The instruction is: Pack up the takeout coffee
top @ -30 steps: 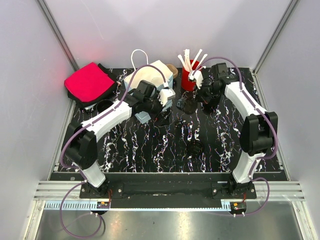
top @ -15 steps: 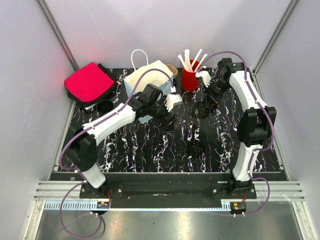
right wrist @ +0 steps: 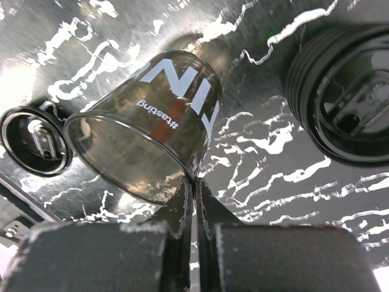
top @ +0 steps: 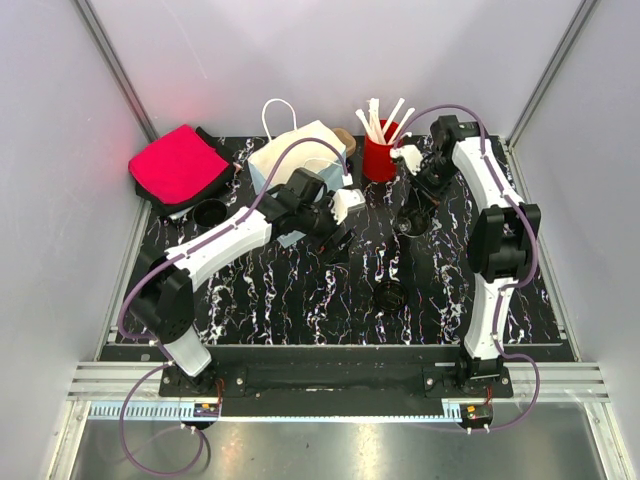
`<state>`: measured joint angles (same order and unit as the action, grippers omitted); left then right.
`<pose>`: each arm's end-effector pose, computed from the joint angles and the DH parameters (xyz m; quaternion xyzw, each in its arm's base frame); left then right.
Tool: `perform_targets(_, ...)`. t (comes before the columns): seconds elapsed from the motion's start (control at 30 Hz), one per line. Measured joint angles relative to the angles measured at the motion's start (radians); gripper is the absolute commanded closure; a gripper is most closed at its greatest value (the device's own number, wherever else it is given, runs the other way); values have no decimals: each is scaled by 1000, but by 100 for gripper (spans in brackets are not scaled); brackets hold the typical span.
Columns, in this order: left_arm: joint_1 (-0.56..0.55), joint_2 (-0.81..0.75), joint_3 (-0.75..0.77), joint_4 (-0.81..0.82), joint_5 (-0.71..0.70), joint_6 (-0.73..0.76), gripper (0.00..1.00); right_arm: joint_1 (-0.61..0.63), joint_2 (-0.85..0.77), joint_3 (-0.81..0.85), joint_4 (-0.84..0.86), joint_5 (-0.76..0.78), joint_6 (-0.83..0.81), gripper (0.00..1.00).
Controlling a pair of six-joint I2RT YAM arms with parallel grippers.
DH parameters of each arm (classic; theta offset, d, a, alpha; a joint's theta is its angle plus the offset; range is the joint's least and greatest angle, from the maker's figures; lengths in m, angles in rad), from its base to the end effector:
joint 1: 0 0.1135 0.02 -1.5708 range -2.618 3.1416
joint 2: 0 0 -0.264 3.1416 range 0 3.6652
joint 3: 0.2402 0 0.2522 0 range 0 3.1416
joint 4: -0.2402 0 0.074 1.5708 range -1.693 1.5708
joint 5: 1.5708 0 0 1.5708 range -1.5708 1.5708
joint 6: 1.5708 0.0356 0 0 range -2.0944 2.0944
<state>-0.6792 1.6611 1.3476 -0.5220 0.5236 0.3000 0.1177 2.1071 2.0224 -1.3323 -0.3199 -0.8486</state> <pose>0.2733 -0.2435 0.2802 0.5060 0.7517 -0.3026 0.2954 0.4163 0.0605 0.2730 -0.4681 0.8660 0.1212 0.1276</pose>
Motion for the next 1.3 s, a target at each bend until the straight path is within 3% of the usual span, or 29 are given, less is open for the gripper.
perform_targets(0.77, -17, 0, -4, 0, 7, -1, 1, 82, 21, -166, -11, 46, -30, 100)
perform_targets(1.3, -25, 0, -10, 9, 7, -10, 1, 144, -19, -164, -15, 46, -23, 85)
